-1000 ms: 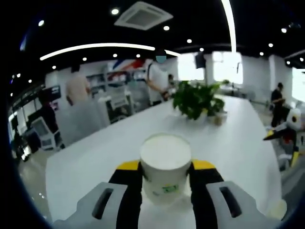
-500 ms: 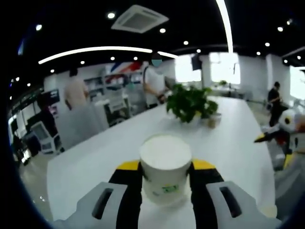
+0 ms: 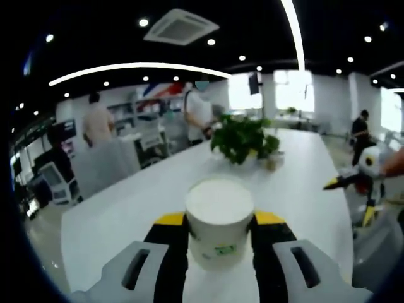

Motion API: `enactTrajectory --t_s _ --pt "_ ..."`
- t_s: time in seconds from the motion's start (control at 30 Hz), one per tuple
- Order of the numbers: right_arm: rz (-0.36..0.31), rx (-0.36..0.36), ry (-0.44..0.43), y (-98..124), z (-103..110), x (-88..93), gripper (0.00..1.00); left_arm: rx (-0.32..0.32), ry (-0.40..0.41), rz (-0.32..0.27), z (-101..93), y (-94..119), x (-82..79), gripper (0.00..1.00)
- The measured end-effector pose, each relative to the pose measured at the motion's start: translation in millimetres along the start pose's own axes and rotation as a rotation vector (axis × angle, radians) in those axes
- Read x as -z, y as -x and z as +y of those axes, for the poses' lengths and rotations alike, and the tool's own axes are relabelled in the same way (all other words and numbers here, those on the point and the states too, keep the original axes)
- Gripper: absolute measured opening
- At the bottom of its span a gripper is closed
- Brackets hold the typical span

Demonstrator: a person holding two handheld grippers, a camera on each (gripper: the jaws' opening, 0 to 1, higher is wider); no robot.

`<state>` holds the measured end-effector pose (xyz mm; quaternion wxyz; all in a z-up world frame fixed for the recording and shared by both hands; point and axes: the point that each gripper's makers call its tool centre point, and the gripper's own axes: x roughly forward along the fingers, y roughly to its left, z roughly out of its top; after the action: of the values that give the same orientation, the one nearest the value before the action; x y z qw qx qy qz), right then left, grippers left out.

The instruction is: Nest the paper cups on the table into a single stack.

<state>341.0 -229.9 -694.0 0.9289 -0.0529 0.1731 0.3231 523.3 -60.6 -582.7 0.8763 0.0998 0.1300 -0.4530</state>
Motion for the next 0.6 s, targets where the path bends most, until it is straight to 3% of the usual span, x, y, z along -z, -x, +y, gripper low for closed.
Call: enactTrajectory --t_s 0.6 --pt "-0.023 -0.01 0.022 3.6 2.9 -8.2 0.99 0.005 -0.02 -0.003 -28.9 20.7 4.3 0.36"
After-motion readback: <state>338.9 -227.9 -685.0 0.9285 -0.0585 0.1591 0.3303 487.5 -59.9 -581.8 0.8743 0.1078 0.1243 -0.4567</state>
